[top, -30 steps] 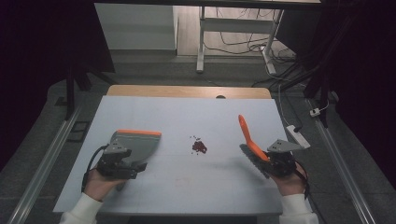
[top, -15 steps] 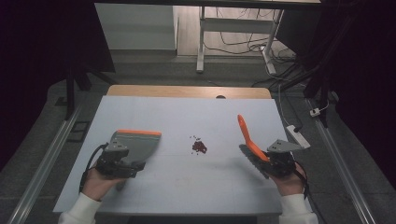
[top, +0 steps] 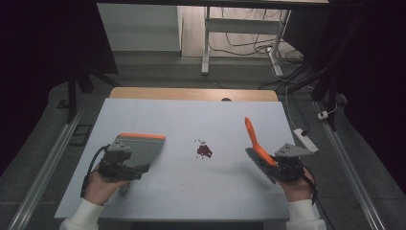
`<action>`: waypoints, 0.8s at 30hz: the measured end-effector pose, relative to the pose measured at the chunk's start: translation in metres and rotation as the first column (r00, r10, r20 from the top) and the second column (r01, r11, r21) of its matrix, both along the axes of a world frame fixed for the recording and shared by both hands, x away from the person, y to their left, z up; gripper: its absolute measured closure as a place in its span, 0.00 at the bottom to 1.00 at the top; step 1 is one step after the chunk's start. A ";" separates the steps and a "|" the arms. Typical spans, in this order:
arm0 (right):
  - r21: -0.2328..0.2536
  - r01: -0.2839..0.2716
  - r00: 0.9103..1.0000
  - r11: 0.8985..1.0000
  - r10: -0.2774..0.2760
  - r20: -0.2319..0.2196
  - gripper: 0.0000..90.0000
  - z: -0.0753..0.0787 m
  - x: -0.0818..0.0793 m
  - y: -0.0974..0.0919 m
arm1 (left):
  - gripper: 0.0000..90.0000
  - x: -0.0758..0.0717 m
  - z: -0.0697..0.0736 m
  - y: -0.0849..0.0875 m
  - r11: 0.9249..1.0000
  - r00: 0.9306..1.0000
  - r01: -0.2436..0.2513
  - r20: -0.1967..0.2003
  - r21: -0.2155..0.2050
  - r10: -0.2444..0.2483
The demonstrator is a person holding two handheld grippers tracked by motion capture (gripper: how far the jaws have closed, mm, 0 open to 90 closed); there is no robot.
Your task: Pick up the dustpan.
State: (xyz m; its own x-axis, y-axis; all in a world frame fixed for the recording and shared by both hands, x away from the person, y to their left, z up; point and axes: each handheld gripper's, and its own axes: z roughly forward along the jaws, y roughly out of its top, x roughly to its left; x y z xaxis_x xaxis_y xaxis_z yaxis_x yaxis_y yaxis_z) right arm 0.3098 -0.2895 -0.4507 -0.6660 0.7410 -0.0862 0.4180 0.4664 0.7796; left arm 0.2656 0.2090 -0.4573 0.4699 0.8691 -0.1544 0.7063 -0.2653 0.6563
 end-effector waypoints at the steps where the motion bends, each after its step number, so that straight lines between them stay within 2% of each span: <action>1: -0.001 -0.002 1.000 1.000 0.002 0.001 0.78 0.000 0.000 0.000 | 0.16 0.000 0.002 -0.002 1.000 1.000 -0.008 -0.003 0.003 0.008; 4: 0.005 -0.007 1.000 1.000 0.007 0.005 0.78 0.002 -0.001 -0.001 | 0.16 0.003 0.005 -0.006 0.999 0.999 -0.037 -0.012 0.014 0.037; 7: 0.018 -0.007 1.000 1.000 0.007 0.005 0.78 0.003 -0.001 -0.002 | 0.16 0.007 0.008 -0.008 0.995 0.995 -0.095 -0.016 0.042 0.095; 9: 0.016 -0.008 1.000 1.000 0.008 0.005 0.78 0.003 -0.001 -0.002 | 0.16 0.010 0.008 -0.006 0.994 0.994 -0.104 -0.018 0.039 0.105; 11: 0.017 -0.007 1.000 1.000 0.007 0.004 0.78 0.003 0.000 -0.002 | 0.18 0.012 0.005 -0.003 0.991 0.991 -0.124 -0.037 0.043 0.125; 13: 0.012 -0.006 1.000 1.000 0.006 0.004 0.78 0.003 0.000 -0.001 | 0.17 0.015 0.000 0.002 0.989 0.987 -0.141 -0.065 0.047 0.144; 16: 0.011 -0.007 1.000 1.000 0.007 0.004 0.78 0.002 0.000 -0.001 | 0.19 0.016 -0.006 0.011 0.981 0.976 -0.191 -0.101 0.042 0.194; 18: 0.010 -0.008 1.000 1.000 0.008 0.001 0.78 0.002 -0.001 0.000 | 0.19 0.015 -0.010 0.015 0.981 0.971 -0.191 -0.139 0.032 0.193; 20: 0.009 -0.012 1.000 1.000 0.012 -0.001 0.78 0.001 0.000 0.001 | 0.17 0.015 -0.013 0.016 0.983 0.966 -0.178 -0.183 0.040 0.182; 24: 0.002 -0.017 1.000 1.000 0.017 -0.002 0.78 0.000 0.000 0.002 | 0.16 0.014 -0.016 0.019 0.983 0.962 -0.182 -0.201 0.038 0.186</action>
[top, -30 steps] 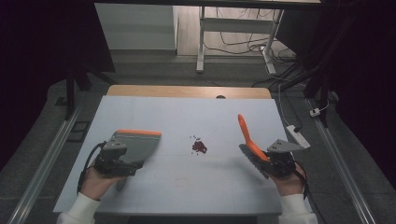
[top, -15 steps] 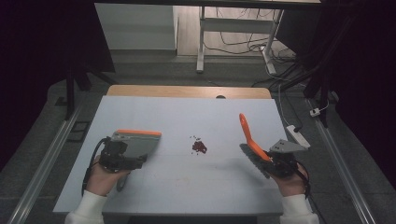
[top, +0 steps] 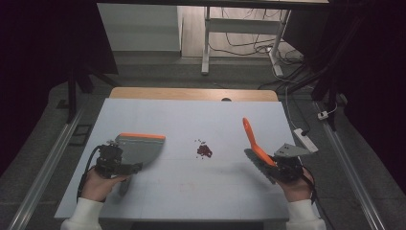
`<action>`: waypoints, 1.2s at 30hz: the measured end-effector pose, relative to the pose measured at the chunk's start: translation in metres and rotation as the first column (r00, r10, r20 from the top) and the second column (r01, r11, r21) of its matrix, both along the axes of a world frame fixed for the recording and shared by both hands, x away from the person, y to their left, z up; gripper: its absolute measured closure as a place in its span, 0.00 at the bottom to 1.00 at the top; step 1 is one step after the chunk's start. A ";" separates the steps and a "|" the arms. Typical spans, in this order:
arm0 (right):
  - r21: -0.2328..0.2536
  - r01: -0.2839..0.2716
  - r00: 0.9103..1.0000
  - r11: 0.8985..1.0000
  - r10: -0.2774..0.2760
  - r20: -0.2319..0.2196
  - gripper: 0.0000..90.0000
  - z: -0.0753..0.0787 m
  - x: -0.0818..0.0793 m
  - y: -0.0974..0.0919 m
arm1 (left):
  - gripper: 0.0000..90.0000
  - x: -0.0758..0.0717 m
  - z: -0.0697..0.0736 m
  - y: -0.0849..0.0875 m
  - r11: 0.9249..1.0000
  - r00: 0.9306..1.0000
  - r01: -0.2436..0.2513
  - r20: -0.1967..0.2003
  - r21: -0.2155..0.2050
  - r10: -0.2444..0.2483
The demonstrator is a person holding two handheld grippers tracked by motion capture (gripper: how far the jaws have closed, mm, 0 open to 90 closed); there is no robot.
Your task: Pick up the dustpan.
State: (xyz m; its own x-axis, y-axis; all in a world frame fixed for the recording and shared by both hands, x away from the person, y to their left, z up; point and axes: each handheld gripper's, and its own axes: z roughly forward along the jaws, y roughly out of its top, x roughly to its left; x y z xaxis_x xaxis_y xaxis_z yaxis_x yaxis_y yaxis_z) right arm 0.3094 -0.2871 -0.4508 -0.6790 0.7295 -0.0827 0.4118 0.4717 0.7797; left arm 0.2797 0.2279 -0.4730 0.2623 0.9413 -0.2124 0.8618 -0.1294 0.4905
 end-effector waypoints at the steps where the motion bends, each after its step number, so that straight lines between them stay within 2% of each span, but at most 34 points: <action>1: -0.004 0.000 1.000 1.000 0.000 0.003 0.78 0.000 -0.001 0.001 | 0.16 0.000 -0.001 0.001 1.000 1.000 -0.005 -0.008 -0.001 0.005; 4: -0.012 -0.003 1.000 1.000 0.003 0.009 0.78 0.000 -0.001 0.002 | 0.16 0.002 -0.008 0.003 1.000 0.999 -0.010 -0.039 0.009 0.010; 9: -0.019 -0.008 1.000 1.000 0.008 0.006 0.78 -0.003 0.000 0.004 | 0.17 0.005 -0.021 0.007 1.000 0.996 -0.013 -0.088 -0.006 0.013; 11: -0.021 -0.009 1.000 1.000 0.009 0.005 0.78 -0.003 0.000 0.004 | 0.17 0.007 -0.024 0.007 1.000 0.994 0.000 -0.109 -0.003 0.000; 16: -0.021 -0.001 1.000 1.000 0.001 0.007 0.78 -0.004 0.001 0.003 | 0.19 0.007 -0.024 0.009 1.000 0.995 -0.018 -0.098 -0.012 0.017; 19: -0.017 0.004 1.000 1.000 -0.004 0.007 0.78 -0.004 0.000 0.003 | 0.20 0.005 -0.025 0.009 1.000 0.994 -0.030 -0.105 0.003 0.030; 25: -0.021 0.001 1.000 1.000 -0.001 0.004 0.78 -0.005 0.001 0.004 | 0.21 0.001 -0.028 0.007 1.000 0.993 -0.014 -0.121 0.019 0.016; 28: -0.030 -0.002 1.000 1.000 0.002 0.002 0.78 -0.006 0.002 0.005 | 0.25 0.005 -0.034 0.006 1.000 0.989 -0.021 -0.147 0.016 0.024; 30: -0.030 0.001 1.000 1.000 -0.001 0.005 0.78 -0.006 0.001 0.005 | 0.27 0.006 -0.037 0.006 1.000 0.989 -0.028 -0.148 0.013 0.029; 36: -0.026 0.005 1.000 1.000 -0.005 0.005 0.78 -0.007 0.002 0.003 | 0.42 0.011 -0.042 0.005 0.999 0.986 -0.047 -0.162 -0.012 0.045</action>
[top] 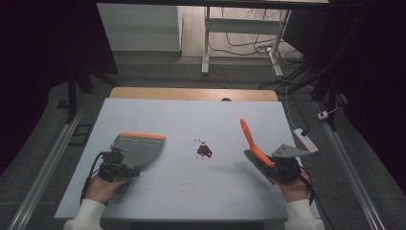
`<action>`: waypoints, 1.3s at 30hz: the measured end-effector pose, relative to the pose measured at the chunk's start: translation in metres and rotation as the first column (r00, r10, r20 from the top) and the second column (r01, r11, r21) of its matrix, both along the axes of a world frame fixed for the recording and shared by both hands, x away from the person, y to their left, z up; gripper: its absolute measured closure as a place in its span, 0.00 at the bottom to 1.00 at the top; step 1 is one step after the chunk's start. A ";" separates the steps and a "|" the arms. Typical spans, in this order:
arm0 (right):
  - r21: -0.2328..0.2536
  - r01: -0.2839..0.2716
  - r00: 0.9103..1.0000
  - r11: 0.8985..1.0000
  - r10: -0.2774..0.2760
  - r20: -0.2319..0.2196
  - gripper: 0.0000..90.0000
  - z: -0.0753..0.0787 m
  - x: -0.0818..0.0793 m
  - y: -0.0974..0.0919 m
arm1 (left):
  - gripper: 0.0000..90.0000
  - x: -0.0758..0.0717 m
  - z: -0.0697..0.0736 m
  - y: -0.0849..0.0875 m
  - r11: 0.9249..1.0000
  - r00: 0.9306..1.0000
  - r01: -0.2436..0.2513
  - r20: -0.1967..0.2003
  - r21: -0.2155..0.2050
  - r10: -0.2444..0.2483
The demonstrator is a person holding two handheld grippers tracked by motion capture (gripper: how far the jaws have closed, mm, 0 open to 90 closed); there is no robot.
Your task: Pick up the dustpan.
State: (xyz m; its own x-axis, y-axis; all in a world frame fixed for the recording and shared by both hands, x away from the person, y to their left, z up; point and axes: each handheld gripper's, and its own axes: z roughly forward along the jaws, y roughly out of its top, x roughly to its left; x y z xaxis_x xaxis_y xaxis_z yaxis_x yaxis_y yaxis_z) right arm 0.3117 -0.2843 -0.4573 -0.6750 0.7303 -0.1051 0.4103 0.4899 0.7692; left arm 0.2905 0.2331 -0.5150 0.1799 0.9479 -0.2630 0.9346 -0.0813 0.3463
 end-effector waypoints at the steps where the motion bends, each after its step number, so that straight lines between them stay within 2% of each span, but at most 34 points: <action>1: 0.002 0.003 1.000 1.000 -0.003 -0.002 0.78 0.000 0.000 0.000 | 0.43 0.000 0.000 0.000 1.000 1.000 -0.002 0.000 -0.004 0.002; 7: -0.002 0.002 1.000 1.000 -0.002 0.000 0.78 0.000 -0.001 0.000 | 0.55 0.002 -0.002 0.001 0.999 1.000 -0.025 -0.006 -0.027 0.025; 13: -0.002 0.001 1.000 1.000 -0.001 -0.002 0.78 0.000 -0.001 0.000 | 0.66 0.003 -0.003 0.002 0.998 1.000 -0.024 0.000 -0.052 0.024; 18: -0.001 -0.001 1.000 1.000 0.001 -0.002 0.78 0.000 0.000 -0.001 | 0.68 0.003 -0.003 0.007 0.996 1.000 -0.026 -0.004 -0.083 0.026; 27: 0.000 -0.006 1.000 1.000 0.006 -0.002 0.78 0.000 0.000 0.000 | 0.69 0.002 -0.001 0.016 0.992 0.999 -0.018 0.034 -0.122 0.022; 30: -0.001 -0.010 1.000 1.000 0.010 -0.003 0.78 0.000 0.000 0.000 | 0.69 0.001 0.001 0.019 0.991 0.998 -0.014 0.059 -0.133 0.022; 39: -0.002 -0.008 1.000 1.000 0.008 0.001 0.78 0.000 -0.001 -0.001 | 0.69 -0.001 0.004 0.023 0.990 0.995 0.011 0.102 -0.141 0.003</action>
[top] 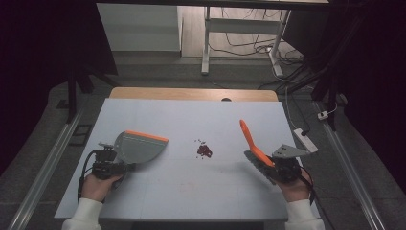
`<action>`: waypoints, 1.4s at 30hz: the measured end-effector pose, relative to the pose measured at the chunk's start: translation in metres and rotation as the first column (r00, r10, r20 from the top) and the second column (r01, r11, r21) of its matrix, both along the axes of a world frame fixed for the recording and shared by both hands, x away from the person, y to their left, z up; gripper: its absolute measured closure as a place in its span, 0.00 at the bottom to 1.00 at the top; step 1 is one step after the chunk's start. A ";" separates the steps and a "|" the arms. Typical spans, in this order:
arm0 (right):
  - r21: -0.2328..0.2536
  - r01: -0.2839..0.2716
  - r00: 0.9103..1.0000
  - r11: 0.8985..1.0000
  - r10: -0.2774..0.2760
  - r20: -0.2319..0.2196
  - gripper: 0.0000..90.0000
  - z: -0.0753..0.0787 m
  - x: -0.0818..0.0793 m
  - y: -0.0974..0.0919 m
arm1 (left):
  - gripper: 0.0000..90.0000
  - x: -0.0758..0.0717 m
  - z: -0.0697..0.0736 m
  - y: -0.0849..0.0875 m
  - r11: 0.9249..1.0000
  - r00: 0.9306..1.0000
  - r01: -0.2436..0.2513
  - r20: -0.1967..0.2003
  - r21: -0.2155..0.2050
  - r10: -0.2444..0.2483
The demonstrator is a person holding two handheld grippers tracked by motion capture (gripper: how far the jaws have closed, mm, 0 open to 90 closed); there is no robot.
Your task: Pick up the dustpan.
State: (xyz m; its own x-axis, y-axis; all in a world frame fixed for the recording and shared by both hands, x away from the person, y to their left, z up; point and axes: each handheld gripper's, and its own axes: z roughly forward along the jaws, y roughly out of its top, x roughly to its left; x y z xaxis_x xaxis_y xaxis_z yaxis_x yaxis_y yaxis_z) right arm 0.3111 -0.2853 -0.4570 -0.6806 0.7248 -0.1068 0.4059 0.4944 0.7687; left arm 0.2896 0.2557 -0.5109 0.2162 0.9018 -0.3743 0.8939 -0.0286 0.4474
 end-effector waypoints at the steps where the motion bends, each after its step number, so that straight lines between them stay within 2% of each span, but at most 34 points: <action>1: 0.002 0.002 1.000 1.000 -0.002 -0.001 0.78 0.000 0.000 0.000 | 0.69 0.000 0.000 0.000 1.000 1.000 0.003 0.006 -0.002 -0.003; 9: 0.000 0.005 1.000 1.000 -0.005 0.003 0.78 0.000 0.000 -0.001 | 0.69 -0.001 0.002 0.006 0.999 0.998 0.029 0.060 -0.033 -0.027; 12: -0.001 0.007 1.000 1.000 -0.007 0.005 0.78 0.001 -0.001 -0.001 | 0.69 -0.001 0.003 0.008 0.997 0.995 0.053 0.092 -0.049 -0.049; 17: 0.005 0.006 1.000 1.000 -0.006 0.006 0.78 0.002 0.001 0.001 | 0.69 0.000 0.004 0.012 0.995 0.989 0.087 0.124 -0.056 -0.080; 21: 0.031 0.008 1.000 0.999 -0.009 0.007 0.78 0.003 0.001 -0.002 | 0.69 0.004 0.006 0.016 0.991 0.984 0.124 0.135 -0.047 -0.116; 23: 0.044 0.020 1.000 0.999 -0.020 0.010 0.78 0.005 0.000 -0.004 | 0.69 0.004 0.008 0.020 0.991 0.983 0.125 0.145 -0.052 -0.116; 27: 0.089 0.041 0.999 0.995 -0.042 0.004 0.78 0.005 0.002 -0.008 | 0.69 0.003 0.013 0.026 0.986 0.977 0.141 0.176 -0.090 -0.124; 29: 0.093 0.036 0.999 0.995 -0.036 0.000 0.78 0.004 0.005 -0.007 | 0.69 0.002 0.014 0.027 0.985 0.974 0.148 0.187 -0.093 -0.129; 31: 0.084 0.024 1.000 0.996 -0.024 0.001 0.78 0.004 0.006 -0.003 | 0.69 0.001 0.015 0.027 0.986 0.975 0.142 0.187 -0.085 -0.124; 33: 0.079 0.020 1.000 0.997 -0.020 0.001 0.78 0.004 0.006 -0.001 | 0.69 -0.001 0.015 0.026 0.985 0.970 0.154 0.202 -0.077 -0.136; 35: 0.073 0.013 1.000 0.997 -0.013 0.002 0.78 0.005 0.005 0.003 | 0.69 -0.001 0.015 0.026 0.981 0.964 0.176 0.217 -0.085 -0.154; 38: 0.074 0.012 1.000 0.997 -0.013 0.009 0.78 0.008 0.004 0.007 | 0.69 0.001 0.015 0.027 0.975 0.959 0.195 0.232 -0.108 -0.166; 42: 0.074 0.021 1.000 0.997 -0.022 0.018 0.78 0.012 0.006 0.015 | 0.69 0.004 0.014 0.026 0.968 0.949 0.230 0.243 -0.103 -0.199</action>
State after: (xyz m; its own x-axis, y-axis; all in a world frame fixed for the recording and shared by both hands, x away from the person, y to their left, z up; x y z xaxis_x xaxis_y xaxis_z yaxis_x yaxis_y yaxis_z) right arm 0.3174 -0.2706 -0.4446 -0.6629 0.7458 -0.0652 0.4013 0.4276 0.8100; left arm 0.2936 0.2814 -0.4973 0.4927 0.7719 -0.4018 0.7460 -0.1369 0.6517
